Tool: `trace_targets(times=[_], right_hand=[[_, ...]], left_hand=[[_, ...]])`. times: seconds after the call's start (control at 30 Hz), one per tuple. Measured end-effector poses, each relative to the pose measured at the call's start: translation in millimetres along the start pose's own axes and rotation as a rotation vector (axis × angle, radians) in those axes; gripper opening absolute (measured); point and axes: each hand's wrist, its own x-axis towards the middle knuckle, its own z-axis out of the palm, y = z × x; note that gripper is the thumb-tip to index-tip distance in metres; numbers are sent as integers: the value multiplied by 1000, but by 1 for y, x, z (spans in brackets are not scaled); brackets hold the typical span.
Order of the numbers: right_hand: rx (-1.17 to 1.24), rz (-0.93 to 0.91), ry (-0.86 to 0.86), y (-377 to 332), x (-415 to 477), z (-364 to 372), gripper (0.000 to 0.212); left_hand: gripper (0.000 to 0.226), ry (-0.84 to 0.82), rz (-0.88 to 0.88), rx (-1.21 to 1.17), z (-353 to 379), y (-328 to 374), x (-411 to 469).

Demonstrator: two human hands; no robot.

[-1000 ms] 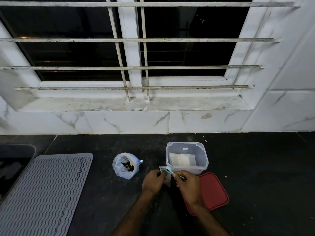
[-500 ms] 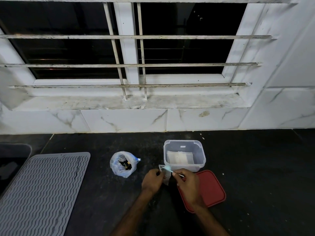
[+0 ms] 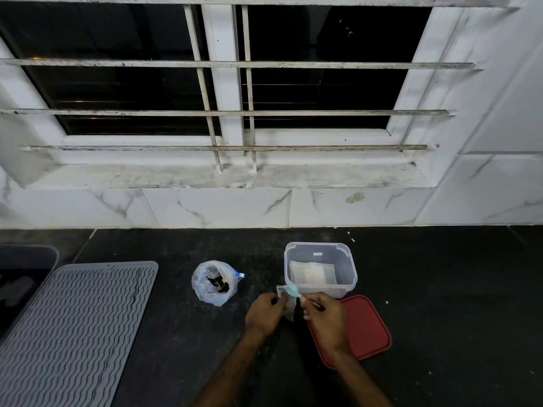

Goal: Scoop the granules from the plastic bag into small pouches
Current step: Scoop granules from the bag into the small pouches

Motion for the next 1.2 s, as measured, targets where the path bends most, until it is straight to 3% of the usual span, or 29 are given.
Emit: trace_targets(times=[0.1,0.17,0.27,0.4,0.5,0.57,0.93,1.03,1.1,1.2], right_hand=[[327,239,34,-3,-1,-11,6],[399,333,28,-2,-5,-27,7],[353,410,7,10,-15,-52,7],[168,491,27,34,-15,-80,11],[27,450,51,43,-8,-89,6],[-54,394,50,44,-3,-90,2],[-269,272,-14,52,12,-83,5],[-645,185,44,57,10,-81,35],[-817,75,173,47,8,-78,43],[-479,-140,137,18,4,-62,16]], left_hand=[[41,-1,-11,6,-1,0,-1],[44,-3,-20,-26,-2,-1,-2],[42,66,-51,-116,-5,-4,-3],[12,143,24,-122,-13,-17,7],[49,73,135,-71,-16,-19,14],[57,19,182,-18,-16,-14,16],[8,38,180,-153,-15,-7,10],[5,24,176,-203,-20,-1,4],[3,58,194,-238,-23,5,-2],[4,91,238,-284,-27,13,-10]])
